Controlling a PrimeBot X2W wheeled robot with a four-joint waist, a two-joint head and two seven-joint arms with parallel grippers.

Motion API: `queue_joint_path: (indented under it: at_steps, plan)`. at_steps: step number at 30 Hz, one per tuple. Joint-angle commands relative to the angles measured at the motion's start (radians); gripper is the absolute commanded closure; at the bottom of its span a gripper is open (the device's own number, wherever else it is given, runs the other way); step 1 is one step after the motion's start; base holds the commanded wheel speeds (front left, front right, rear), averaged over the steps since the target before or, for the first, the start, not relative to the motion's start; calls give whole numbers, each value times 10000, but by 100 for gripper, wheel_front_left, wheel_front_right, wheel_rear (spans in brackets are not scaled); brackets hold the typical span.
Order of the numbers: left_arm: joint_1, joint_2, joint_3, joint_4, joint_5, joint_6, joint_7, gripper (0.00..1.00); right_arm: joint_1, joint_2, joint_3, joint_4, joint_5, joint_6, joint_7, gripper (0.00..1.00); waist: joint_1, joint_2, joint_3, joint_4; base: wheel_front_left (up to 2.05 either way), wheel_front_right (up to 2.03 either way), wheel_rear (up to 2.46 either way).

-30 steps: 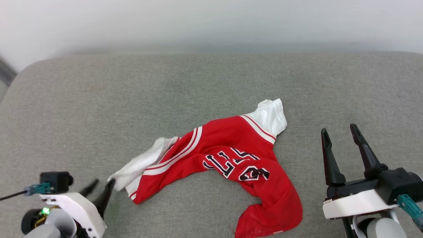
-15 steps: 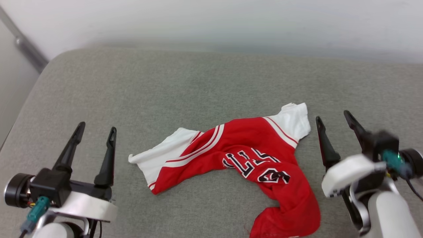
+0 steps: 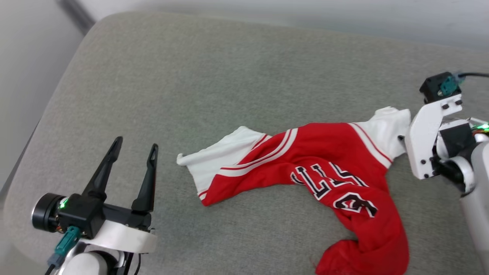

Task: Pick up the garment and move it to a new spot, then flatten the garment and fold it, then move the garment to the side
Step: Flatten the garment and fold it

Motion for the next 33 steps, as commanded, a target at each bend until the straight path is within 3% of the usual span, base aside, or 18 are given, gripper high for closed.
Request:
queue_joint_path:
  at_steps: [1,5,12,13,15,22,33]
  plan:
    - [-213,-196,54,62,138,-156,-24,0,-258,-163,46,292,44,-7,387,0,-1,0,395,449,0,0,0]
    - [-385,-592,181,267,352,-455,-25,0,-472,-162,83,919,251,-7,980,0,-1,0,609,847,0,0,0]
    - [-458,-1039,247,605,657,-766,-25,0,293,-85,272,1984,277,-4,942,0,-1,0,591,1146,0,0,0]
    - [-436,-1086,269,629,699,-795,-25,0,414,-130,336,2082,226,-4,924,49,-1,0,559,1148,0,0,0]
    - [-297,-1125,418,685,811,-862,-25,0,673,-204,304,2271,281,-5,530,100,-1,0,323,1014,0,0,0]
    - [124,-1021,923,721,927,-923,-25,0,1034,-199,-124,1984,528,-10,-449,100,-1,0,-427,256,0,0,0]
    - [664,-898,1443,621,994,-977,-25,0,2704,-369,-1304,445,710,-8,-1443,100,-1,0,-1039,-1114,0,0,0]
